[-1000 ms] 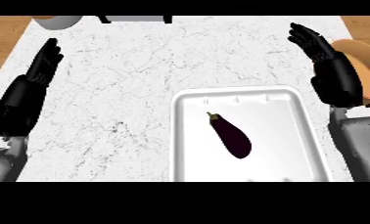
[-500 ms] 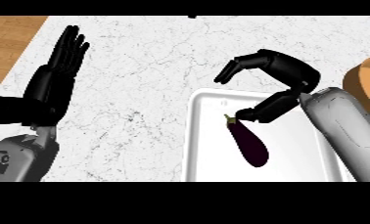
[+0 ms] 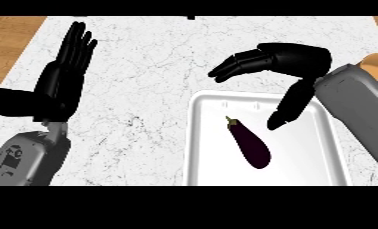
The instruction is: Pick the eggplant from the tray and place it in the pot
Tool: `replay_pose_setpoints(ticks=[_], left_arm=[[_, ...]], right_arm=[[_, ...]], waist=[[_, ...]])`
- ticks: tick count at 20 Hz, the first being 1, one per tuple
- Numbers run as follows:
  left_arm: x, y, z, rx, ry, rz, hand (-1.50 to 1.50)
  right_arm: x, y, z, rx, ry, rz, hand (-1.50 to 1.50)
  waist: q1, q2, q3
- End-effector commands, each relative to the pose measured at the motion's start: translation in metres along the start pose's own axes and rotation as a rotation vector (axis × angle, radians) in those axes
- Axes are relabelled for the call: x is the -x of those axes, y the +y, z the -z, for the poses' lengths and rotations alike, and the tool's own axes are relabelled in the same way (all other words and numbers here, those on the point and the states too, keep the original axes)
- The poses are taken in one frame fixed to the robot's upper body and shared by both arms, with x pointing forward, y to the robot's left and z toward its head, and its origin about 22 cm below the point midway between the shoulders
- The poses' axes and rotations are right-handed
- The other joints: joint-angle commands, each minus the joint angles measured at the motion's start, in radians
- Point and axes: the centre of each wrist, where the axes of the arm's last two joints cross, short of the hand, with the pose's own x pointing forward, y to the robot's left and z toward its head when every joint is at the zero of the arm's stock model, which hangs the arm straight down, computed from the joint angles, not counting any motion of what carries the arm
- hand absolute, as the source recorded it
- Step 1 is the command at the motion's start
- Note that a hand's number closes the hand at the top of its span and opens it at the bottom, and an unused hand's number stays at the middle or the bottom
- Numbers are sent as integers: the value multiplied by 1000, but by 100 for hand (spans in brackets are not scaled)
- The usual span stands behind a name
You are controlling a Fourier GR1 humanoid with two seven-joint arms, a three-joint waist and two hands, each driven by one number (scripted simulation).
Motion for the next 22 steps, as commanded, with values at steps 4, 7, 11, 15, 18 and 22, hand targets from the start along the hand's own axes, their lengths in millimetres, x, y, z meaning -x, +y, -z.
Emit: replay_pose_setpoints(ticks=[4, 7, 11, 15, 18, 22], left_arm=[[5, 1, 7, -40, 7, -17, 0], [14, -6, 4, -36, 17, -7, 0], [19, -1, 10, -53, 24, -7, 0], [16, 10, 7, -57, 28, 2, 0], [12, 16, 11, -71, 20, -17, 0], [5, 24, 1, -69, 44, 4, 0]], right_arm=[[-8, -6, 20, -386, -31, -122, -150], [-2, -3, 27, -454, -41, -162, -150], [19, 25, 37, -553, -34, -227, -150], [35, 24, 47, -589, 24, -237, -150], [52, 38, 37, -629, 46, -247, -150], [66, 53, 37, -663, 45, -237, -150]], waist=[[-21, -12, -2], [-36, -18, -3], [-60, -22, -3], [-62, -29, -4], [-75, -31, -4], [-77, -37, -3]])
